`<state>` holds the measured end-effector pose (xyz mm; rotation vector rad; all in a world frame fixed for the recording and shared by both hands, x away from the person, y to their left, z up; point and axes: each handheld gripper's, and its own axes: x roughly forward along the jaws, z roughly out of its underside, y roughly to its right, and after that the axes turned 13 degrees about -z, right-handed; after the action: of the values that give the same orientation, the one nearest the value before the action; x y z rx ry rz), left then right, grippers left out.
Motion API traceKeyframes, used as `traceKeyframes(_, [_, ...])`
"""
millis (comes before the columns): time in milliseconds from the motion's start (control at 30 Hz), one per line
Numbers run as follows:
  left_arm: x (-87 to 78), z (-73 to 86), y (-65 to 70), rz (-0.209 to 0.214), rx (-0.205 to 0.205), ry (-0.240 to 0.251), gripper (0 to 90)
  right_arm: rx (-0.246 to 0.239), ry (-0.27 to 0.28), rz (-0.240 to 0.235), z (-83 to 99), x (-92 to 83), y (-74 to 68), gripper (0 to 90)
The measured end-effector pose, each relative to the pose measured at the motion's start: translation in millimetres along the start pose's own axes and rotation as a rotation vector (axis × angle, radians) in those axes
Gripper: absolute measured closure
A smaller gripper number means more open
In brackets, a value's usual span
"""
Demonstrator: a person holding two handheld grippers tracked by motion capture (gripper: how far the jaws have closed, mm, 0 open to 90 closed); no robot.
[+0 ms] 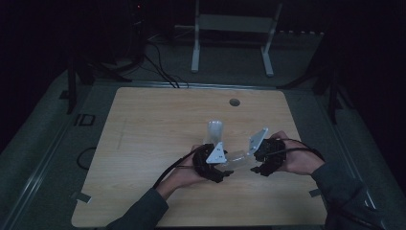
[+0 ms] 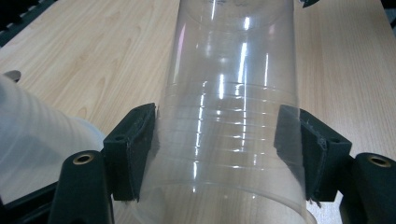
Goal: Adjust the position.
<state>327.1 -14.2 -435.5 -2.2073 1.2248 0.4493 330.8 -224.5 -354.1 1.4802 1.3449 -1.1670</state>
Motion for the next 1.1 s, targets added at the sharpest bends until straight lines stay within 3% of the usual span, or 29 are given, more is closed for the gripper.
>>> traceKeyframes(667, [6.2, -5.1, 9.0, 0.013, 0.107, -0.06, 30.5, -0.02, -0.042, -0.043, -8.5, 18.5, -1.4, 37.3])
traceKeyframes(1000, [7.4, -7.8, 9.3, 0.068, 0.117, -0.074, 30.5, -0.052, -0.058, -0.041, -13.7, 26.3, -4.0, 36.9])
traceKeyframes(1100, [7.2, -8.3, 8.6, 0.084, 0.102, -0.069, 30.5, -0.063, -0.063, -0.041, -15.5, 27.8, -5.1, 37.0])
